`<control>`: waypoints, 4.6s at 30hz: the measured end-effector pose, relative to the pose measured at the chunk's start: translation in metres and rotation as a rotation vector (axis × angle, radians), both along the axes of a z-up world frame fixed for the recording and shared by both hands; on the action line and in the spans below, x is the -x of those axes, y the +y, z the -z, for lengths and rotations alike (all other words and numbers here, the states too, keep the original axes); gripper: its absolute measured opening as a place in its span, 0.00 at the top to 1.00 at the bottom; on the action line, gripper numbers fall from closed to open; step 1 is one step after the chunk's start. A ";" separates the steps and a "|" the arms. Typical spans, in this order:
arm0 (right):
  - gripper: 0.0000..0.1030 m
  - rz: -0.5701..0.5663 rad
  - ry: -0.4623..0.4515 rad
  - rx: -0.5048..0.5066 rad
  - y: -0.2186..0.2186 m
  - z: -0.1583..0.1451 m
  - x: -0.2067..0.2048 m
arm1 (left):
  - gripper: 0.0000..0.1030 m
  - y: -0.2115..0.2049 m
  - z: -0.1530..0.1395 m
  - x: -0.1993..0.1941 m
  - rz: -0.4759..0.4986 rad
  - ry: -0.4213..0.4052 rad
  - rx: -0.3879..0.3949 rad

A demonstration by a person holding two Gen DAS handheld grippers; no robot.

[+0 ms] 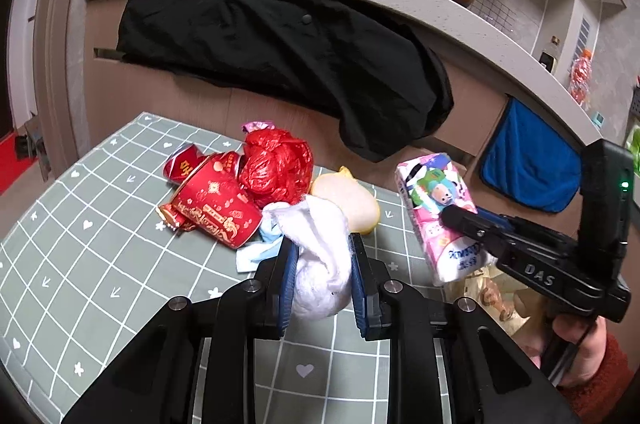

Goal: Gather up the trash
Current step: 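Hold the white tissue in the left tool while the right tool grasps the pink tissue pack, then carry tissue and tissue pack over the bin and open both tools, then move both tools back to the table and close the left tool on the red paper cup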

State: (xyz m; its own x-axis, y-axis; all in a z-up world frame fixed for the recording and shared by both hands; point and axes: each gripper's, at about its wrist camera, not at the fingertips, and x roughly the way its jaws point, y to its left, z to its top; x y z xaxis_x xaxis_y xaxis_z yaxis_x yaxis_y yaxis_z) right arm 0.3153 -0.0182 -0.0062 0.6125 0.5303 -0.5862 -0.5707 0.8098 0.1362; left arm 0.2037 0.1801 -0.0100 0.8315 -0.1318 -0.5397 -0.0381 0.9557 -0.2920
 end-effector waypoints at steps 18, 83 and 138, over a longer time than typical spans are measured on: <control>0.80 0.189 -0.226 -0.081 -0.120 -0.071 0.041 | 0.76 -0.107 -0.077 -0.033 0.176 -0.176 -0.073; 0.72 0.554 0.004 -0.030 -0.315 0.034 0.023 | 0.54 -0.328 0.042 -0.122 0.524 0.105 -0.072; 0.69 0.222 0.024 0.065 -0.068 0.014 0.002 | 0.61 0.099 0.056 -0.120 0.054 0.190 0.082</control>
State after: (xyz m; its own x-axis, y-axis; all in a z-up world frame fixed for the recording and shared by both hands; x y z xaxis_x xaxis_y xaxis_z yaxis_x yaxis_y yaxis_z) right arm 0.3134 -0.0859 -0.0204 0.6956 0.3448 -0.6303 -0.3746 0.9227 0.0914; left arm 0.3237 0.2795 -0.0659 0.7061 -0.2230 -0.6721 -0.0495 0.9312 -0.3611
